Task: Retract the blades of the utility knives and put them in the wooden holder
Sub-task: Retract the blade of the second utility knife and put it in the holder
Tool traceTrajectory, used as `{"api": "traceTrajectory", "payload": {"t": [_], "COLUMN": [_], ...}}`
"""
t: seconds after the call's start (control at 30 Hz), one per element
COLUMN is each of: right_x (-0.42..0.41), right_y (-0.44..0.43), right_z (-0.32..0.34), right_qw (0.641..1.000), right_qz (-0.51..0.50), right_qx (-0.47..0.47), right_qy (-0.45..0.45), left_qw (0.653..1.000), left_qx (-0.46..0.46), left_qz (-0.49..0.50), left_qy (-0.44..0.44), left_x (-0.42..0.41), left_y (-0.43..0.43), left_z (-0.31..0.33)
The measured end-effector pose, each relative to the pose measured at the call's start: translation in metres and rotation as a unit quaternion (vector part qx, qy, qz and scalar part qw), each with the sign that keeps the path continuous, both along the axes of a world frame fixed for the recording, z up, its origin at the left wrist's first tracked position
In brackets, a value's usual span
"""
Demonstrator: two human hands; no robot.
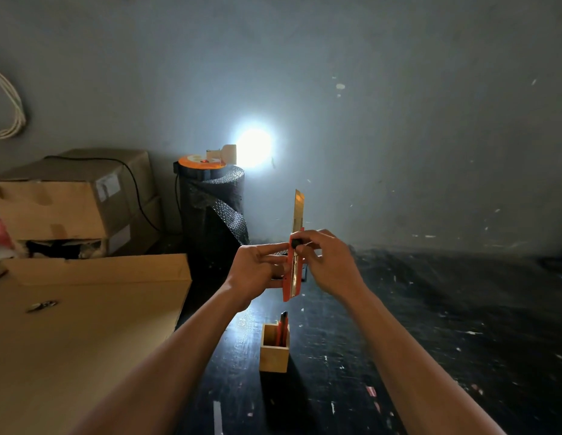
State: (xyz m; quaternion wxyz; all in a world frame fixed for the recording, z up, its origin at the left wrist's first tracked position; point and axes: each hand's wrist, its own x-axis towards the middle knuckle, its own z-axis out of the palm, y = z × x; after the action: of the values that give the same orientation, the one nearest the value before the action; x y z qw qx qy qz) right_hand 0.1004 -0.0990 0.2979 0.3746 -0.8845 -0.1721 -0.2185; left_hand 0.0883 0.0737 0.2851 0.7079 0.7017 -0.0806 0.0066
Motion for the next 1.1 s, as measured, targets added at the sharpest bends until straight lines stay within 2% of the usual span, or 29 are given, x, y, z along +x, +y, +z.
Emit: {"api": "traceTrajectory", "payload": {"t": [0.57, 1.1], "right_x": [-0.019, -0.027], "right_y": [0.002, 0.0], "right_z": [-0.002, 0.002], "right_qw": [0.998, 0.998], "right_qz": [0.011, 0.025], "right_qx": [0.037, 0.01], "right_qy": [0.04, 0.053], "left_qw": [1.0, 1.0], "left_qx": [0.009, -0.019], "left_qz": [0.007, -0.005], "left_qy": [0.005, 0.014], "left_x": [0.004, 0.001], "left_y": [0.004, 0.003], "left_z": [0.003, 0.016]}}
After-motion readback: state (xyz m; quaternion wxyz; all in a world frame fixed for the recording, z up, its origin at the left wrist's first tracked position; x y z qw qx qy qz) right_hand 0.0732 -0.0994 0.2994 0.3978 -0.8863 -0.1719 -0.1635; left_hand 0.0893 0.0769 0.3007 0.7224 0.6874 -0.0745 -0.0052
